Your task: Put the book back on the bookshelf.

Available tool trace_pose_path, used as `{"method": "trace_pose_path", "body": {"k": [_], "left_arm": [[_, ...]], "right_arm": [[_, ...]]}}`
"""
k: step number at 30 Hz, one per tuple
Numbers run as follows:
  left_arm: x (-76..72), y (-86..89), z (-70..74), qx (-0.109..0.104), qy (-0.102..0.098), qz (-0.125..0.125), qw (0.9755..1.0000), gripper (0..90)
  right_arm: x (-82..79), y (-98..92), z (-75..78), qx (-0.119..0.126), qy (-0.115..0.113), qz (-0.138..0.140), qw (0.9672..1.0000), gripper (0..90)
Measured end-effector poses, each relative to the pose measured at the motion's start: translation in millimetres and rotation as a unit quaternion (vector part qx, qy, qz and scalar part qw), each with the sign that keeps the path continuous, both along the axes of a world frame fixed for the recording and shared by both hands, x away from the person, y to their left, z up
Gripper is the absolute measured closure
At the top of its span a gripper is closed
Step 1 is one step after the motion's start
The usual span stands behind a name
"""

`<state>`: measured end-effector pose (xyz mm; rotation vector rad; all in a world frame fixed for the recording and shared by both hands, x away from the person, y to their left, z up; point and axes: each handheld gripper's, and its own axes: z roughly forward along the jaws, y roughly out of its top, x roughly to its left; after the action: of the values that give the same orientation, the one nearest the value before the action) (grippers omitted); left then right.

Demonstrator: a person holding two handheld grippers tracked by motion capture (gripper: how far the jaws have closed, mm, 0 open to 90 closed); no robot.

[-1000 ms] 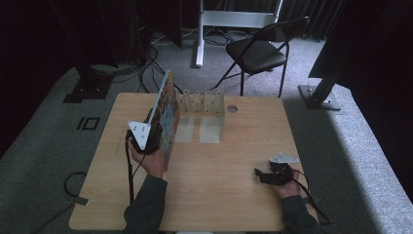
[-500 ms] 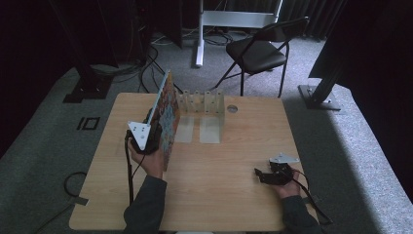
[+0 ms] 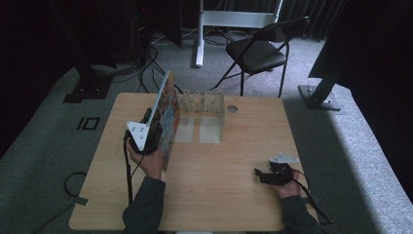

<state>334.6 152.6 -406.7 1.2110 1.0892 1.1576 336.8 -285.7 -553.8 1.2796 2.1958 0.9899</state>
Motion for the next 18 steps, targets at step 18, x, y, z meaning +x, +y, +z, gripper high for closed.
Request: {"method": "trace_pose_path", "body": {"k": [18], "left_arm": [[-5.2,1.9,-2.7,0.008,0.009,-0.010,0.9999,64.4]], "right_arm": [[0.0,0.1,0.0,0.000,0.000,-0.001,1.0000,22.4]]}}
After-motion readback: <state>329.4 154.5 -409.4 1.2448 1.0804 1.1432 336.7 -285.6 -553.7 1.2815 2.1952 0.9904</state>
